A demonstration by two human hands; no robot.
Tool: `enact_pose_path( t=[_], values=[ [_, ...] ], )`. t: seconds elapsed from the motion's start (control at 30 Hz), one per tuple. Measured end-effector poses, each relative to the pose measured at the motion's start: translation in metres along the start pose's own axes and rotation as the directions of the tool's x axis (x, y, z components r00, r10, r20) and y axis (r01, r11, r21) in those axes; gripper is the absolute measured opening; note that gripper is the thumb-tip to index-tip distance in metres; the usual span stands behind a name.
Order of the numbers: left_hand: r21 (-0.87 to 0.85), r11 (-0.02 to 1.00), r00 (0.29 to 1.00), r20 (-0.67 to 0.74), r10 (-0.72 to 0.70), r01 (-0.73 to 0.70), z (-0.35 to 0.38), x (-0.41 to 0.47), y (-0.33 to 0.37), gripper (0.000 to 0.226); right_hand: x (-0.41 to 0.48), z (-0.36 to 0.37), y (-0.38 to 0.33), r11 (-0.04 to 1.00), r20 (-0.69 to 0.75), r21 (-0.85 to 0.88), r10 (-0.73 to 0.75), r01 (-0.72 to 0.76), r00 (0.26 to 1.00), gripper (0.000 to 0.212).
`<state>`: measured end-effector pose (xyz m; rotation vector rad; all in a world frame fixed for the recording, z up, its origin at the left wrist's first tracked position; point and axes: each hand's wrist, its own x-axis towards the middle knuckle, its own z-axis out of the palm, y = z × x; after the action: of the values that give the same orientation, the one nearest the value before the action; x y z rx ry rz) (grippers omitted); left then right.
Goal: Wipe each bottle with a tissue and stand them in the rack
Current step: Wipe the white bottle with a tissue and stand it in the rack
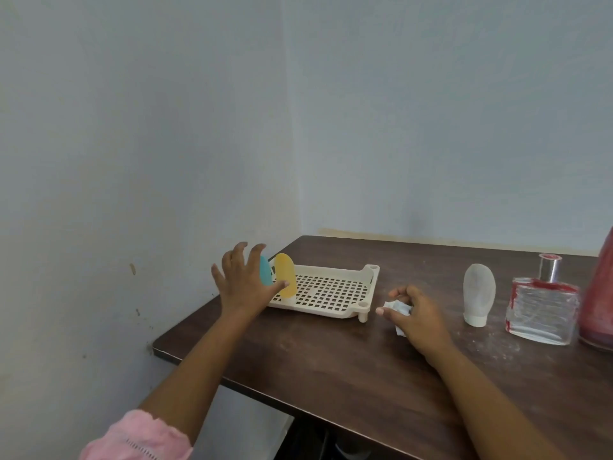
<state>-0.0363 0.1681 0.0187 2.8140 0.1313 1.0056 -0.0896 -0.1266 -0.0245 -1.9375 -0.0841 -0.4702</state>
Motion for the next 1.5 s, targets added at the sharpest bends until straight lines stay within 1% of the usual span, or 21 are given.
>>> enact_pose_path(
  t=[0.13, 0.3, 0.4, 0.6, 0.77, 0.93, 1.17, 1.23, 1.37, 1.43, 1.5],
  values=[
    [0.062, 0.997, 0.997, 0.065, 0.046, -0.05, -0.001, 0.014, 0.018, 0.089, -0.004, -0.003, 0.001, 1.0, -0.006, -0.007, -0.003, 0.003, 1.0, 0.027],
    [0.09, 0.996, 0.994, 0.107, -0.006, -0.004, 0.003, 0.014, 0.024, 0.085, -0.006, -0.005, 0.0, 1.0, -0.006, -0.002, -0.009, 0.009, 1.0, 0.027],
    [0.101, 0.995, 0.994, 0.11, -0.014, 0.003, 0.002, 0.012, 0.026, 0.081, -0.006, -0.005, 0.0, 1.0, -0.01, -0.011, -0.015, 0.015, 1.0, 0.027],
    [0.107, 0.993, 0.992, 0.11, -0.069, 0.058, 0.001, 0.012, 0.039, 0.086, -0.007, -0.006, -0.001, 1.0, -0.005, -0.003, -0.008, 0.008, 1.0, 0.027],
    [0.135, 0.987, 0.986, 0.124, -0.11, 0.093, 0.002, 0.014, 0.045, 0.076, -0.008, -0.006, -0.002, 1.0, 0.001, 0.013, -0.005, 0.005, 1.0, 0.027],
    [0.157, 0.984, 0.99, 0.098, -0.104, 0.088, 0.001, 0.013, 0.044, 0.07, -0.007, -0.006, -0.001, 1.0, 0.001, 0.026, -0.007, 0.007, 1.0, 0.027],
    [0.174, 0.981, 0.989, 0.11, -0.103, 0.083, 0.0, 0.015, 0.043, 0.074, -0.006, -0.005, -0.001, 0.999, 0.002, 0.04, 0.0, 0.0, 1.0, 0.028],
    [0.165, 0.983, 0.989, 0.107, -0.1, 0.082, 0.0, 0.014, 0.043, 0.078, -0.007, -0.006, -0.001, 0.999, -0.002, 0.038, 0.003, -0.003, 1.0, 0.028],
    [0.107, 0.992, 0.993, 0.087, -0.074, 0.065, -0.003, 0.014, 0.048, 0.094, -0.008, -0.006, -0.003, 1.0, -0.013, 0.029, -0.007, 0.007, 1.0, 0.028],
    [0.049, 0.998, 0.997, 0.065, -0.037, 0.034, -0.005, 0.014, 0.056, 0.093, -0.008, -0.006, -0.004, 1.0, -0.024, 0.017, -0.017, 0.017, 1.0, 0.028],
    [-0.023, 1.0, 0.999, 0.031, 0.013, -0.012, -0.008, 0.013, 0.07, 0.087, -0.01, -0.007, -0.005, 0.999, -0.052, 0.003, -0.032, 0.032, 0.998, 0.027]
  ],
)
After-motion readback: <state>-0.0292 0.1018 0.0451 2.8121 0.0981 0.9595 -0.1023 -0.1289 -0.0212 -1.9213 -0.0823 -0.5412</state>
